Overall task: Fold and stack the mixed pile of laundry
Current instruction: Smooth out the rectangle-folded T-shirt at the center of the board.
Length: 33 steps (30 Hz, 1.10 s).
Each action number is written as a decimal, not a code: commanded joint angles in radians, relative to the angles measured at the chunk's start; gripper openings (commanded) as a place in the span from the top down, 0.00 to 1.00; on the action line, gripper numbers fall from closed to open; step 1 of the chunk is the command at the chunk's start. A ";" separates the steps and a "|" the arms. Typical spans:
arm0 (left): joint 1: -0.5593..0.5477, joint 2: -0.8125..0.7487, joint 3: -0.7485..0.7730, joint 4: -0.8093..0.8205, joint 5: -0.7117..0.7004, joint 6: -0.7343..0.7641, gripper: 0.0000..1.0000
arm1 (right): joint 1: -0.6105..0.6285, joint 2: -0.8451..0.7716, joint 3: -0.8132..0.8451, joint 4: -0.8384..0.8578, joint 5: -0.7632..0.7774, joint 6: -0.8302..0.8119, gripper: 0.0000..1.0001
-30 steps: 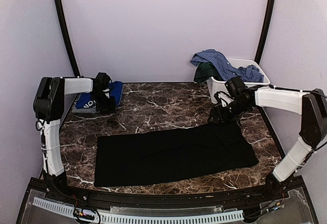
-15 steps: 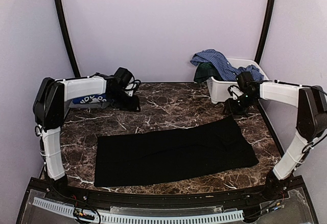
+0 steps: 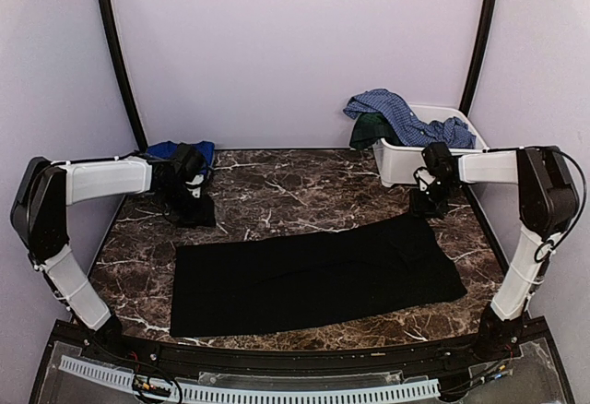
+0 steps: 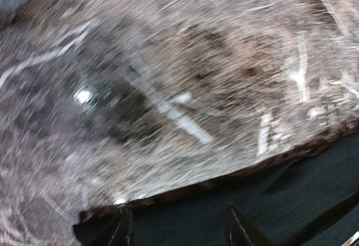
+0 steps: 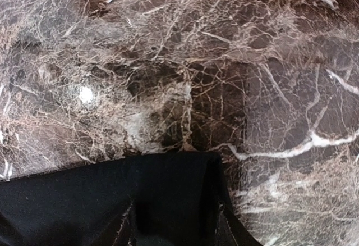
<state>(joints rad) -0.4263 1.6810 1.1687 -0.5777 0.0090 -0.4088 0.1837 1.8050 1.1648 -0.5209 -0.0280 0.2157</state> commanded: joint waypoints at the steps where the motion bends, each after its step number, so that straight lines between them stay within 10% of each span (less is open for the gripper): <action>1: 0.113 -0.117 -0.127 -0.052 -0.047 -0.141 0.46 | -0.014 0.021 0.012 0.050 0.013 -0.004 0.61; 15: 0.179 -0.156 -0.257 -0.032 -0.023 -0.222 0.48 | -0.054 0.026 -0.036 0.105 -0.039 -0.003 0.99; 24: 0.179 -0.109 -0.288 0.036 0.039 -0.221 0.56 | -0.072 -0.005 -0.046 0.116 -0.033 0.006 1.00; 33: 0.193 -0.087 -0.286 0.060 0.023 -0.218 0.98 | -0.090 -0.056 -0.058 0.142 -0.009 0.020 1.00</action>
<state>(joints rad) -0.2481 1.5875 0.8902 -0.5247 0.0372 -0.6312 0.1066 1.7950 1.1114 -0.4187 -0.0589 0.2203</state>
